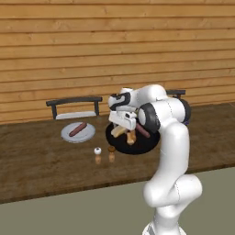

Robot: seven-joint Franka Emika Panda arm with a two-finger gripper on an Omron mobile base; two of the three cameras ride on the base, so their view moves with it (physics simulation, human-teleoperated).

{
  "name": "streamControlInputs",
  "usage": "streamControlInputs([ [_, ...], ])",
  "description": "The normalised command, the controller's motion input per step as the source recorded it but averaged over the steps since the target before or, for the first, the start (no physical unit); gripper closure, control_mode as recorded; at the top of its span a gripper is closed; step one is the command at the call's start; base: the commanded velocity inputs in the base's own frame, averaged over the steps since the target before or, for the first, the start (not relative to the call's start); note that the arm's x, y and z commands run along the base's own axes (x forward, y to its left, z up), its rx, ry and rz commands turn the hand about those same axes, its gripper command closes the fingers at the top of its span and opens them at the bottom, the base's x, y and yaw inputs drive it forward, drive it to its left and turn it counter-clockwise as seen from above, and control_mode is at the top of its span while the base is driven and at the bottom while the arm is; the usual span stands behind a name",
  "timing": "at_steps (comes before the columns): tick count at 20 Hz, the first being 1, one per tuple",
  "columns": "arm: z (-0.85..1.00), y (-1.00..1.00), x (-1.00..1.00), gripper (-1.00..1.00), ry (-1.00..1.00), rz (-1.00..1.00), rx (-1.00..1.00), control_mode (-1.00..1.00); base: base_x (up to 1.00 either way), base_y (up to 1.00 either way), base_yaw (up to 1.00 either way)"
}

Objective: Place one bun and one sausage from the bowl on each plate.

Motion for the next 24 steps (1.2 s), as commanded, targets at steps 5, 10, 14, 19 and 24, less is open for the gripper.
streamControlInputs([
  [5,-0.34,0.02,-0.67,1.00,-0.01,-0.07,-0.02,-1.00,0.00,0.00,0.00],
  [10,0.40,0.00,-0.65,1.00,-0.22,-0.07,0.00,-1.00,0.00,0.00,0.00],
  [14,0.85,0.20,-0.55,1.00,-0.26,-0.04,0.00,-1.00,0.00,0.00,0.00],
  [19,0.66,0.98,0.00,1.00,-0.06,0.00,0.00,-1.00,0.00,0.00,0.00],
  [24,0.23,0.99,0.26,1.00,0.02,0.00,0.00,-1.00,0.00,0.00,0.00],
])
